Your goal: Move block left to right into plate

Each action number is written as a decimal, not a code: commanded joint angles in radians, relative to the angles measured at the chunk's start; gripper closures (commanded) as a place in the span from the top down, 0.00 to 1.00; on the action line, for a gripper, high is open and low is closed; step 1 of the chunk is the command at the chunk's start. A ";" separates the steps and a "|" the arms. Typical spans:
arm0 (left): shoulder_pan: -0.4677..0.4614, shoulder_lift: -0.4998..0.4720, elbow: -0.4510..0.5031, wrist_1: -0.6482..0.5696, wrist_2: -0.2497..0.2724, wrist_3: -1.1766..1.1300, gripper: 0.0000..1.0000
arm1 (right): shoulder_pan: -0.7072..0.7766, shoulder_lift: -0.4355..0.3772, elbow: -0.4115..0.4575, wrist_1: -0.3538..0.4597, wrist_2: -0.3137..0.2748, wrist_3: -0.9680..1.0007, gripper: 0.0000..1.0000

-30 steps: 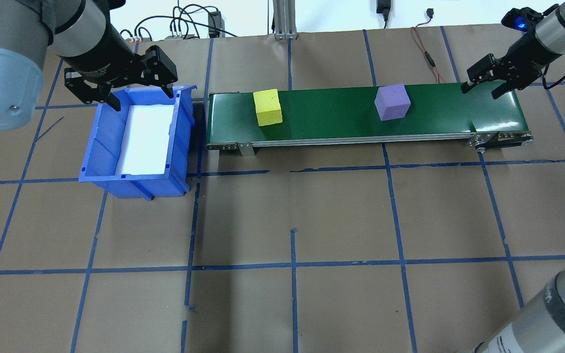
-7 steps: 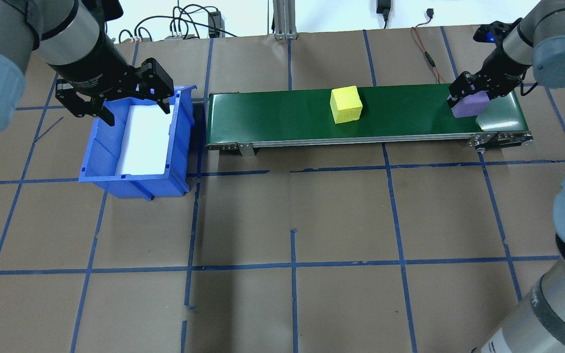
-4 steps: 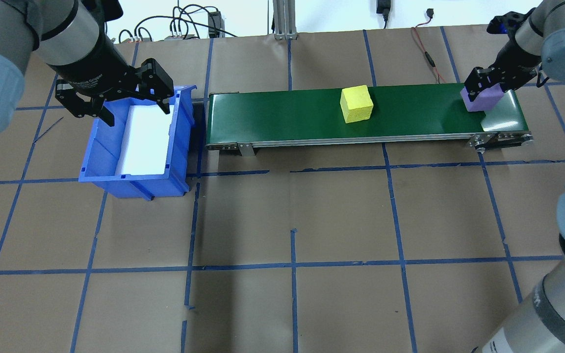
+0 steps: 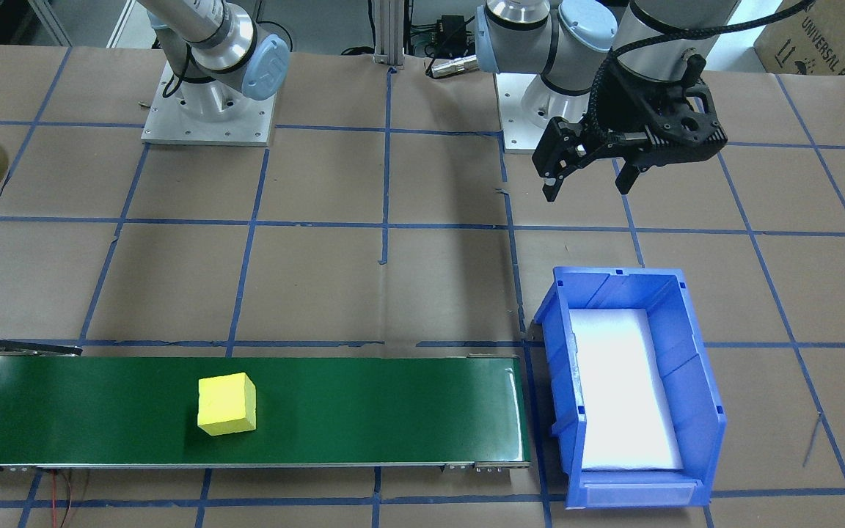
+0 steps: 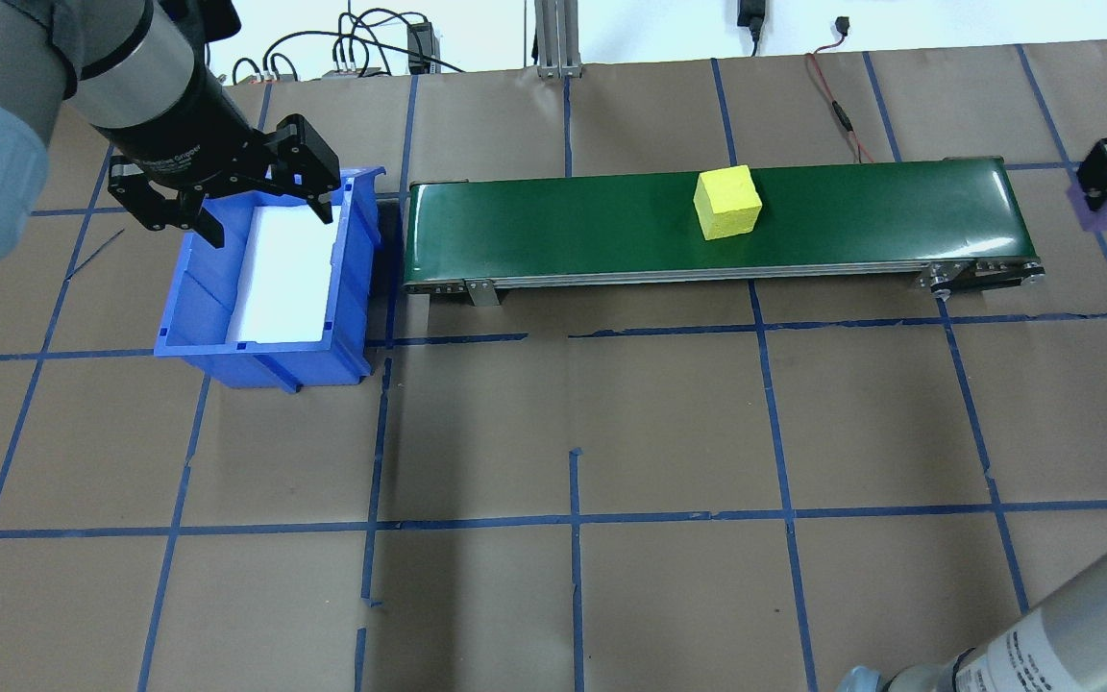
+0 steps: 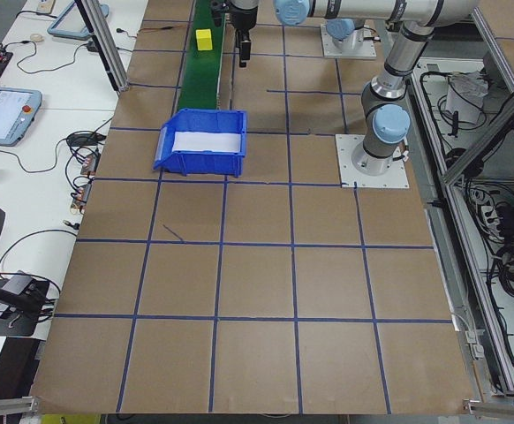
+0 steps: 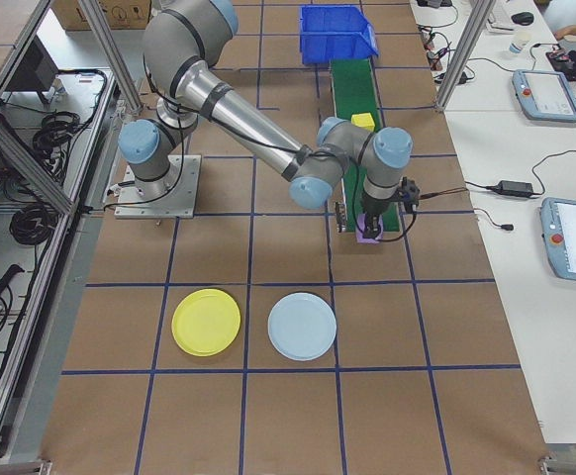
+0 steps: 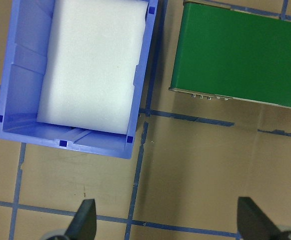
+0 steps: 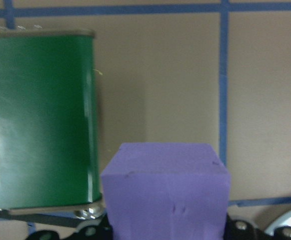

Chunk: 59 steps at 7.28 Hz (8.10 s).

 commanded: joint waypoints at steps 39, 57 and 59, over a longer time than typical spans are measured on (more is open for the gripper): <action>0.003 0.000 0.000 0.000 0.000 0.000 1.00 | -0.533 -0.188 0.247 0.037 0.014 -0.522 0.38; 0.006 0.000 -0.002 -0.002 0.000 0.002 1.00 | 0.197 -0.494 0.126 0.481 -0.050 0.391 1.00; 0.015 0.000 0.000 -0.003 0.003 0.002 1.00 | 0.426 -0.511 0.118 0.485 -0.010 0.635 1.00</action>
